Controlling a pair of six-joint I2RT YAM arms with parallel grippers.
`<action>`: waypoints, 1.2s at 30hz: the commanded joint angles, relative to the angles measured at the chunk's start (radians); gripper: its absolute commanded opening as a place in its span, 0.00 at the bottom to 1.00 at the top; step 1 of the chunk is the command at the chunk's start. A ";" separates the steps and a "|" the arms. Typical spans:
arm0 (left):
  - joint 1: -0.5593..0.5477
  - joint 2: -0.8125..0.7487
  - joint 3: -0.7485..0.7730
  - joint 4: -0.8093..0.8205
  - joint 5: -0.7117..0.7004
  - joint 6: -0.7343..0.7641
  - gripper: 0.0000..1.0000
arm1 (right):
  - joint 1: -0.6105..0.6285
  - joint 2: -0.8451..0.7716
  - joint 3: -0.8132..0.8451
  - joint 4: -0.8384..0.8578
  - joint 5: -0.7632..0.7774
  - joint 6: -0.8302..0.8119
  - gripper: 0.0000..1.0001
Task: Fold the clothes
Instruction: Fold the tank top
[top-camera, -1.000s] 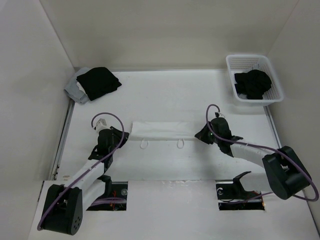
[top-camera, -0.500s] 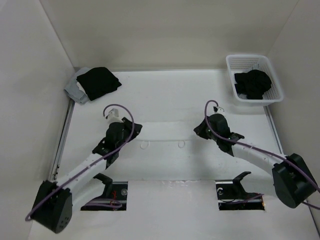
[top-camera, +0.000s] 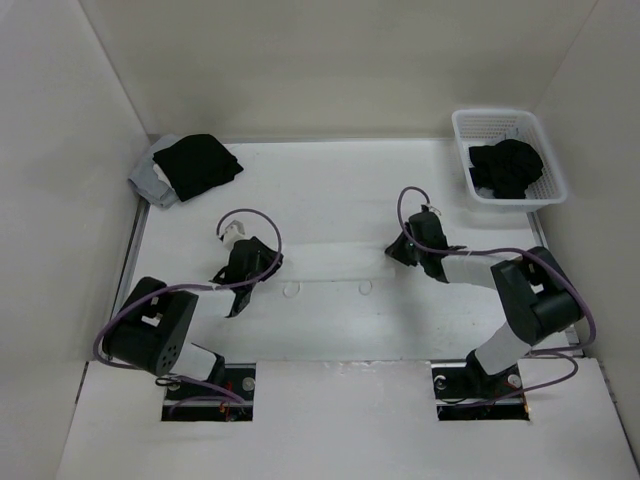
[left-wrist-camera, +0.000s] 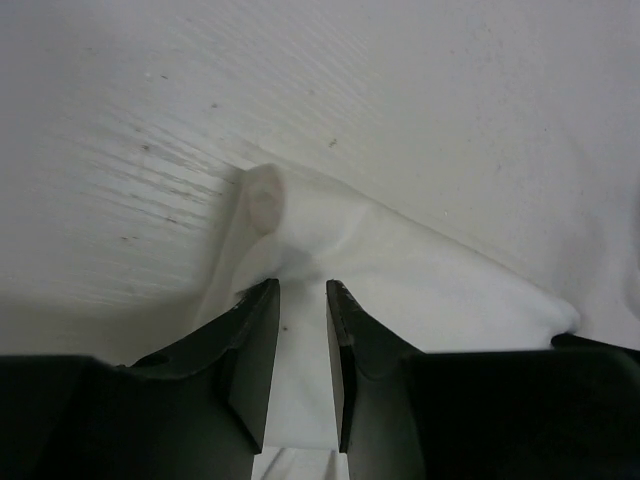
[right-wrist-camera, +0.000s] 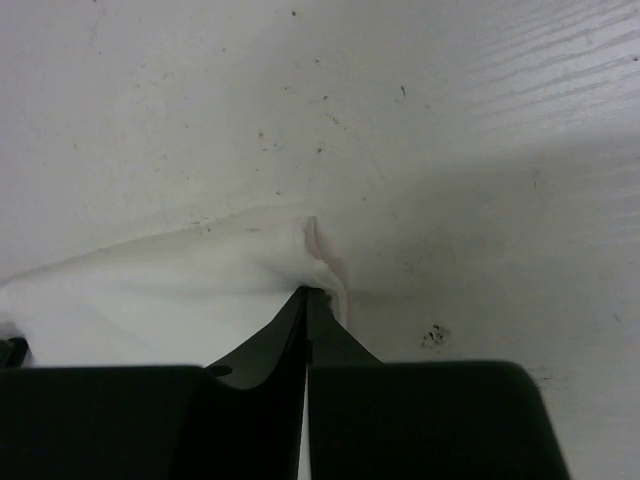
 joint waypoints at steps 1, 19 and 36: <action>0.052 0.011 -0.039 0.133 0.030 -0.009 0.24 | 0.005 0.007 -0.007 0.081 -0.014 0.021 0.04; 0.090 -0.262 -0.062 0.041 0.121 0.006 0.31 | 0.047 -0.187 -0.159 0.017 -0.011 0.049 0.53; 0.095 -0.424 -0.059 -0.002 0.159 0.000 0.31 | 0.034 -0.002 -0.154 0.175 -0.185 0.150 0.25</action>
